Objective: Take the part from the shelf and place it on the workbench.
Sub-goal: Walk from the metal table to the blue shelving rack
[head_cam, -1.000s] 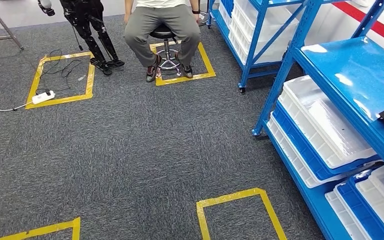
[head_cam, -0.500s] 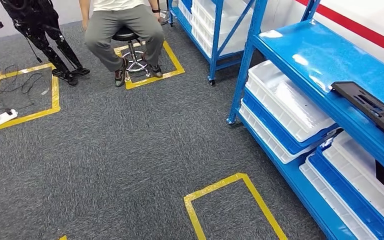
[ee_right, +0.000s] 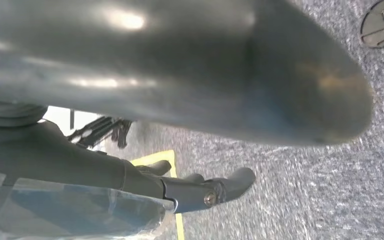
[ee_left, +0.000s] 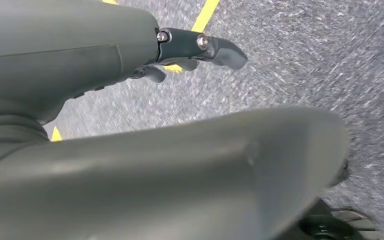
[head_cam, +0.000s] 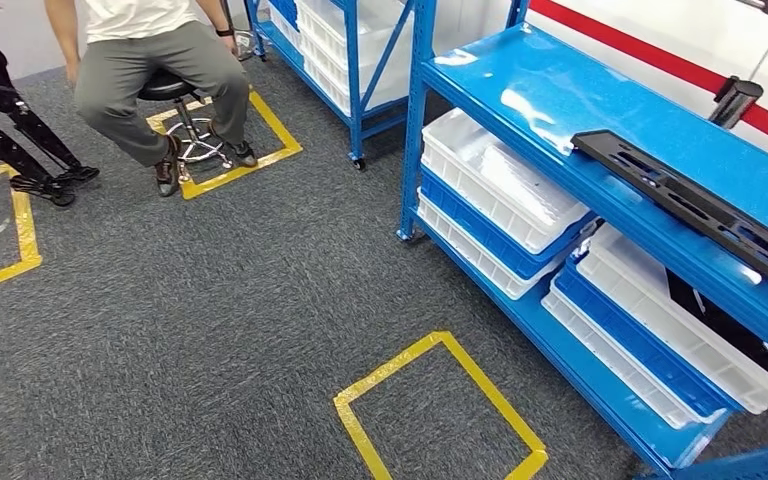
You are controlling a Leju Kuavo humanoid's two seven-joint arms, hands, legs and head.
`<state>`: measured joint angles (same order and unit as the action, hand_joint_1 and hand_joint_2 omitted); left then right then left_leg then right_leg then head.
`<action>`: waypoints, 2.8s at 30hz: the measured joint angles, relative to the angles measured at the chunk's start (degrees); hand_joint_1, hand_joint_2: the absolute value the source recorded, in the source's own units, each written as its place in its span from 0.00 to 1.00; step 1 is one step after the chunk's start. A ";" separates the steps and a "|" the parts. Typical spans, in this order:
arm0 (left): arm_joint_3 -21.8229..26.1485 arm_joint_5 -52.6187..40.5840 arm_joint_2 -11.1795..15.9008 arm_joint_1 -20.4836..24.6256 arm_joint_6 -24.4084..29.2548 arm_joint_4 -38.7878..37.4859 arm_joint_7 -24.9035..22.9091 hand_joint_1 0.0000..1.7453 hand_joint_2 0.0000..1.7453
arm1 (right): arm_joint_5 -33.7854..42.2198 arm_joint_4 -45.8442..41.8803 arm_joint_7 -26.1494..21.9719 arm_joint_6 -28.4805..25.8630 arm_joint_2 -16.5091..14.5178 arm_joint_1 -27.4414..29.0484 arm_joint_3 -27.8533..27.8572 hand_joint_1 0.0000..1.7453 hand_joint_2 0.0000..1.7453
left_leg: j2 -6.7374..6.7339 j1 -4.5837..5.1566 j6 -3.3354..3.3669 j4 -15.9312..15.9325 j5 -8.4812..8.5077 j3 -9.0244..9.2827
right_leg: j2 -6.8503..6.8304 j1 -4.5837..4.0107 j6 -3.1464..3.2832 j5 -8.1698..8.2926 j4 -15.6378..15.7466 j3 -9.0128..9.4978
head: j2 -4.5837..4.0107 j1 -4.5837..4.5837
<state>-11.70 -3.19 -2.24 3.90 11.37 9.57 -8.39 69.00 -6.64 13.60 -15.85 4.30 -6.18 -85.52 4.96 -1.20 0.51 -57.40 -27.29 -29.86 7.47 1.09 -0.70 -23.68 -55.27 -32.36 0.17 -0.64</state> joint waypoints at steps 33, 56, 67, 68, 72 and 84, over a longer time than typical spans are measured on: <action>1.05 1.04 0.39 0.41 4.72 0.02 2.79 0.00 0.00 | -0.45 0.00 -0.09 0.61 -0.24 0.18 -0.10 0.00 0.00 | -10.55 1.15 2.70 2.92 3.38 -1.28 | -9.70 -1.13 0.12 -3.75 -1.78 1.20 | 0.00 0.38; 1.75 1.40 0.66 -0.25 5.24 0.10 3.78 0.00 0.00 | -1.04 0.01 0.04 0.39 -0.33 0.08 -0.10 0.00 0.00 | -4.76 -0.66 -1.54 -6.23 2.65 -6.88 | -5.44 0.44 1.29 -4.55 1.57 5.94 | 0.00 -0.03; 1.87 1.46 0.79 -0.17 5.37 0.06 4.17 0.00 0.00 | -1.64 0.02 0.00 0.55 -0.27 -0.13 -0.10 0.00 0.00 | -4.66 0.65 2.39 0.97 0.79 -0.86 | -6.73 -0.20 -0.34 -10.61 -15.89 -3.99 | 0.00 0.40; 1.87 1.46 0.80 -0.22 5.34 0.05 4.16 0.00 0.00 | -1.70 0.02 0.00 0.55 -0.31 -0.02 -0.10 0.00 0.00 | -4.68 0.79 2.40 0.97 0.36 -0.37 | -6.76 -0.19 -0.58 -10.61 -16.99 -5.51 | 0.00 0.41; 1.87 1.46 0.80 -0.31 5.31 0.04 4.15 0.00 0.00 | -1.74 0.02 0.00 0.55 -0.32 0.20 -0.10 0.00 0.00 | -4.64 0.97 2.33 0.97 -0.30 0.52 | -6.77 -0.23 -1.16 -9.34 -15.81 -6.33 | 0.00 0.46; 1.88 1.38 0.68 0.11 5.29 -0.03 4.23 0.00 0.00 | -1.60 0.07 0.01 0.55 -0.08 0.12 -0.12 0.00 0.00 | -5.03 0.46 -0.82 -13.82 -5.25 -4.99 | -7.13 -0.76 3.20 -3.90 -0.15 3.53 | 0.00 -0.10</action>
<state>-9.82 -1.81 -1.56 4.01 16.66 9.54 -4.16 67.40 -6.58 13.61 -15.30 4.22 -6.06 -85.64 -0.08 -0.74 -0.31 -71.22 -32.54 -34.86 0.34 0.33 2.49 -27.58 -55.43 -28.84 0.17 -0.73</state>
